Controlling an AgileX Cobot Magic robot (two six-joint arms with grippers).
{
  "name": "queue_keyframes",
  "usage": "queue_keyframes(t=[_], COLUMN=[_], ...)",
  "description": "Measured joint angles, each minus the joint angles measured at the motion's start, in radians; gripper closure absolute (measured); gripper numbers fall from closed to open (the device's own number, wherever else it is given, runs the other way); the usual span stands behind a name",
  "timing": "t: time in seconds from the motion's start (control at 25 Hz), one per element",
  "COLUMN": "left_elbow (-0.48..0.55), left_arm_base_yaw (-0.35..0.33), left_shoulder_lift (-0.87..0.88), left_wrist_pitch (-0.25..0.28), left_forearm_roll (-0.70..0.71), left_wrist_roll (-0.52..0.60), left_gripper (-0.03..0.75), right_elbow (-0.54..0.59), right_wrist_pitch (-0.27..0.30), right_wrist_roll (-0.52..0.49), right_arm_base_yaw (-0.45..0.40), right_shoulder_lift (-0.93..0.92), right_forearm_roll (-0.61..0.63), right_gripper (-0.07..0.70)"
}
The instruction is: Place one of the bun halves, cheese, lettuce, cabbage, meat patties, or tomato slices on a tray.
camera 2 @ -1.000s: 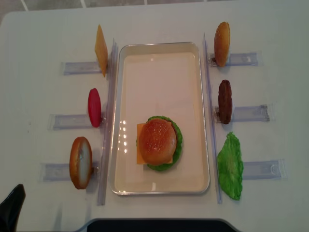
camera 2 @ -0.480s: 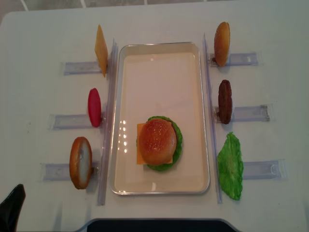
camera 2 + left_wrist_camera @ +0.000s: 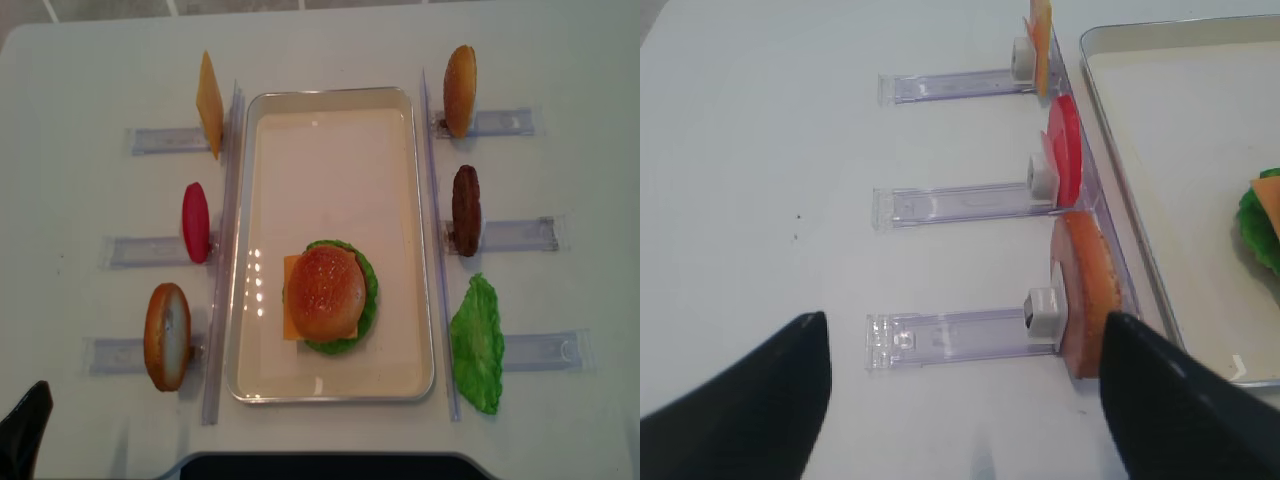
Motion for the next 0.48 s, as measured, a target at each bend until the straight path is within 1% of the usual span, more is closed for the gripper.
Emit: queue_keyframes(t=[0.48], left_elbow=[0.0], left_arm_base_yaw=[0.0], left_shoulder_lift=[0.0], left_wrist_pitch=[0.0], left_forearm_roll=[0.0], left_wrist_roll=[0.0], left_gripper=[0.074], right_elbow=[0.0], right_wrist_pitch=[0.0], right_wrist_roll=[0.0], right_arm_base_yaw=[0.0], right_shoulder_lift=[0.0], right_forearm_roll=[0.0], right_gripper=[0.044])
